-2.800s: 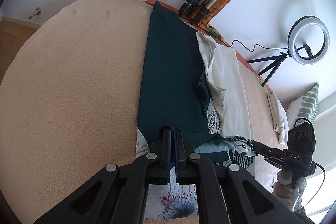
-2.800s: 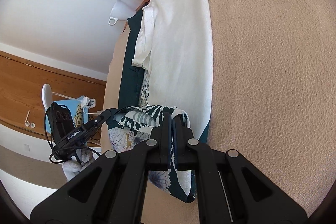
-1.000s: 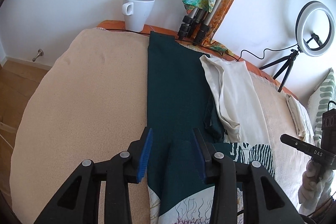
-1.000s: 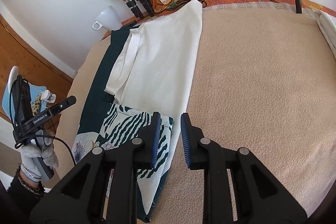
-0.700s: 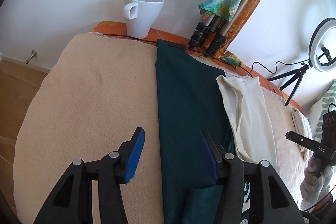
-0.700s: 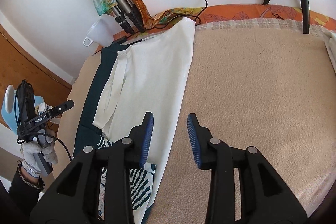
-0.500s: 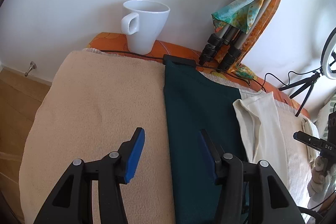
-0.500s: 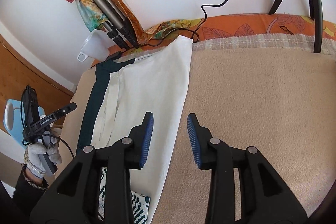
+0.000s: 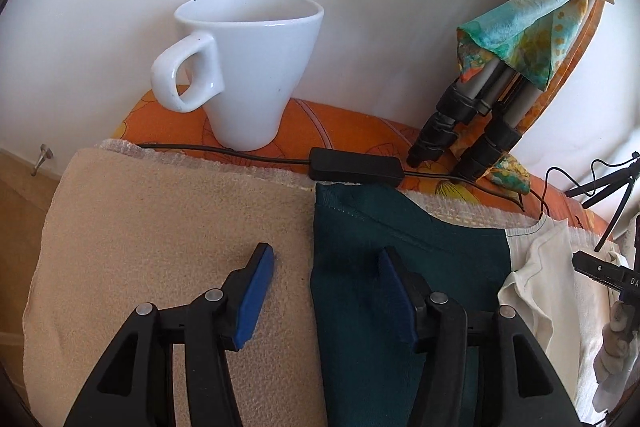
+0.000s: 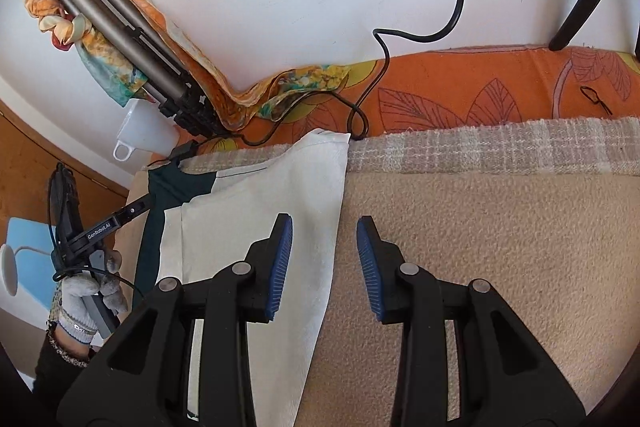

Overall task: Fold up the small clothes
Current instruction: 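Grasp the collar end of the strip with both grippers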

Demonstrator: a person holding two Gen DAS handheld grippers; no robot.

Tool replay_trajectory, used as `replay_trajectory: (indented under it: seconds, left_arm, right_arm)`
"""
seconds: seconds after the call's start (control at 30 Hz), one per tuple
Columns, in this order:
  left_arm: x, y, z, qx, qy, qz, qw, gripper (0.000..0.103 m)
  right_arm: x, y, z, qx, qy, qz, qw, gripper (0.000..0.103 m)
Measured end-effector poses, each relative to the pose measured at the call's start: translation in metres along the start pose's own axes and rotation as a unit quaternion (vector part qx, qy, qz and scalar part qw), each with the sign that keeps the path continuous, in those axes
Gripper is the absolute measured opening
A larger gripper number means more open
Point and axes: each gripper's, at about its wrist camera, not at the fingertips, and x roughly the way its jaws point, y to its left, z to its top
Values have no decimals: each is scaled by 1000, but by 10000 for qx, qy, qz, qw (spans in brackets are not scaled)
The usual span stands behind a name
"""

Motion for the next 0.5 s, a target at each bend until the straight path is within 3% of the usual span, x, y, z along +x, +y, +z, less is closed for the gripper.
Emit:
replay_trajectory:
  seconds: [0.13,0.2,0.23,0.3,0.33,0.37,0.5]
  left_arm:
    - [7,-9,5,158,-44,88,9998,57]
    - [10,-13,7,212,-57,178,9996,43]
    - [13,-15,7,236,-18,150,9996,26]
    - [13,-18,9,269,-47,131,9995,14]
    - [13,-20,9,274,-45,77,9996,1]
    - [13,-20,9,257,-49,21,9997,0]
    - [1,-21,9,195,-154,-173,9995,0]
  right_arm:
    - [12,2,12,-22,-36,-32,10000,36]
    - [14,3,15,-8,-83,27,10000,36]
    - [15,4,17,21,-83,70,9999,35]
    - [18,5,18,42,-99,75,9999,25]
    - [19,6,18,40,-84,96,9999,15]
    - [21,8,19,19,-80,115,9999,9]
    - [15,17,19,-98,-219,91,9997,4]
